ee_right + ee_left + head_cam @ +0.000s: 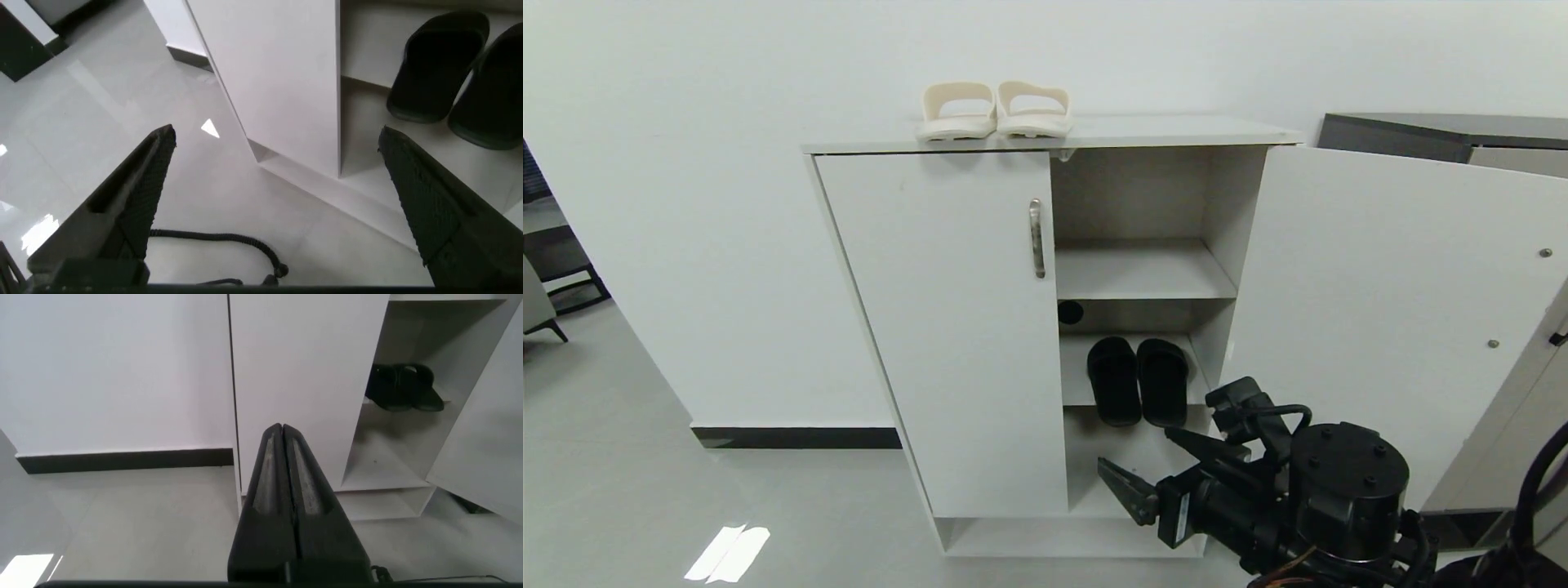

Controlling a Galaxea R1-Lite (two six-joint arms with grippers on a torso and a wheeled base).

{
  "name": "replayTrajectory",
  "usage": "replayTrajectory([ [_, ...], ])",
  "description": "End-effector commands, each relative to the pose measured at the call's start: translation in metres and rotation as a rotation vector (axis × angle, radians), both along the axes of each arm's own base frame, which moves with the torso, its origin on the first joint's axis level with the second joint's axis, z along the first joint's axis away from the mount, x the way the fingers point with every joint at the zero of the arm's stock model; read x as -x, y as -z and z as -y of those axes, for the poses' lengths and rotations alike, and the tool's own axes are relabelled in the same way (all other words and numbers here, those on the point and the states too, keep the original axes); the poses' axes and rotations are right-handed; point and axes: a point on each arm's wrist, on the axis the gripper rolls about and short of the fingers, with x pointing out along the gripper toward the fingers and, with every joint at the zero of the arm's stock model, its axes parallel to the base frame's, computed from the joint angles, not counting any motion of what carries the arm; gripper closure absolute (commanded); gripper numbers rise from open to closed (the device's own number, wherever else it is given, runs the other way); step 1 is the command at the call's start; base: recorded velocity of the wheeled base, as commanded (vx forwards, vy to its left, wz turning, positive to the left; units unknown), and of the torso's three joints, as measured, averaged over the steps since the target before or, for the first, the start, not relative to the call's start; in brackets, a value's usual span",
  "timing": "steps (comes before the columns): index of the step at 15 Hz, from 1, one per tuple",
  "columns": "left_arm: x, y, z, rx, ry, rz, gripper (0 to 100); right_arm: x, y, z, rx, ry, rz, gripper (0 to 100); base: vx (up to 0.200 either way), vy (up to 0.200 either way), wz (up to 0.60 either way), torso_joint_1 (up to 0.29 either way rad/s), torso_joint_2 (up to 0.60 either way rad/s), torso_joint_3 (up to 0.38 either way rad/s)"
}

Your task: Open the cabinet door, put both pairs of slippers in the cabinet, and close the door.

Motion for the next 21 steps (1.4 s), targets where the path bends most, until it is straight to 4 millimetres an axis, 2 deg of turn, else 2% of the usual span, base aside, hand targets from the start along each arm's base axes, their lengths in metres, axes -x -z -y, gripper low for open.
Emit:
replayTrajectory([
  [1,0.000,0.000,0.000,0.001,0.001,0.000,100,0.001,0.002,-0.002,0.007,-0.008,-0.005,0,0.000,0.000,0.00,0.000,0.00,0.000],
  [12,0.000,0.000,0.000,0.000,0.001,0.000,100,0.007,0.012,0.000,0.034,-0.027,0.030,0,0.000,0.000,0.00,0.000,0.00,0.000],
  [21,0.000,0.000,0.000,0.000,0.002,-0.002,100,0.016,0.018,0.009,0.020,-0.098,0.058,0,0.000,0.200,0.00,0.004,0.00,0.001],
])
